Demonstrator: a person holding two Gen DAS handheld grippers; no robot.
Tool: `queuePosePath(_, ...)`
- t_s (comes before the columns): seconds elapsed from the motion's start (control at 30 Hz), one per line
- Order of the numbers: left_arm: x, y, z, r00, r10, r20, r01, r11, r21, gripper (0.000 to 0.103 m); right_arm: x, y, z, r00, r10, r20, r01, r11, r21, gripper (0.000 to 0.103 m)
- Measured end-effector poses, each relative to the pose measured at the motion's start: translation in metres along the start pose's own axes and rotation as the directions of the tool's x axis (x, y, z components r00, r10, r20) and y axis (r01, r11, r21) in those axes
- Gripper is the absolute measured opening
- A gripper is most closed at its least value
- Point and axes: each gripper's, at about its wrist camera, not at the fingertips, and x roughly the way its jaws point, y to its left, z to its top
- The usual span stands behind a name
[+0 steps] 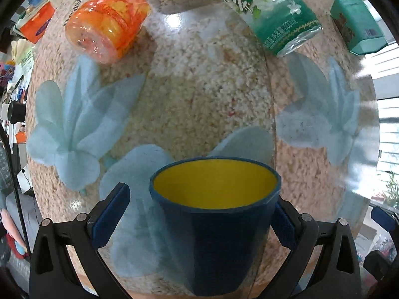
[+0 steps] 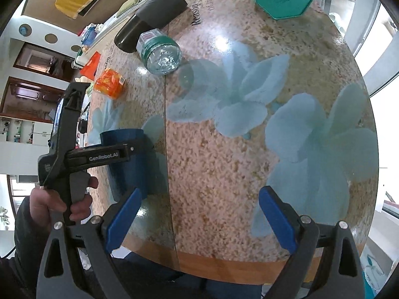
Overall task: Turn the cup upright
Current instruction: 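Rotate the held cup with the left tool so its opening faces up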
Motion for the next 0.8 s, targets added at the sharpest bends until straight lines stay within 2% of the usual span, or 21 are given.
queuePosePath(0.03,0.0,0.0,-0.001,1.0,-0.015,0.009,0.015,1.0,-0.004,0.101,-0.001,-0.001,0.0,1.0,0.0,0.001,0.0,1.0,0.001,0.095)
queuePosePath(0.13,0.006,0.009,-0.006,0.993,-0.118,-0.001,0.118,0.992,-0.04,0.076,-0.001,-0.003,0.001,1.0,0.0,0.001,0.0,1.0,0.003,0.095)
queuePosePath(0.27,0.012,0.023,-0.014,0.985,-0.17,0.01,0.17,0.982,-0.082,0.077,-0.001,-0.005,-0.001,1.0,-0.001,0.003,0.001,1.0,0.011,0.095)
queuePosePath(0.43,0.013,0.032,-0.019,0.982,-0.188,0.032,0.19,0.979,-0.073,0.076,-0.004,-0.004,-0.003,1.0,0.001,0.016,-0.001,1.0,0.011,0.095)
queuePosePath(0.57,-0.004,0.039,-0.03,0.976,-0.208,0.07,0.211,0.977,-0.043,0.076,-0.006,-0.002,-0.005,1.0,0.004,0.03,-0.005,1.0,0.01,0.095)
queuePosePath(0.73,-0.031,0.037,-0.039,0.959,-0.23,0.166,0.228,0.973,0.028,0.076,-0.005,0.0,-0.009,0.999,0.015,0.037,-0.015,1.0,0.017,0.095)
queuePosePath(0.8,-0.045,0.037,-0.041,0.944,-0.246,0.221,0.239,0.969,0.06,0.076,-0.005,0.001,-0.011,0.999,0.017,0.045,-0.018,1.0,0.013,0.095)
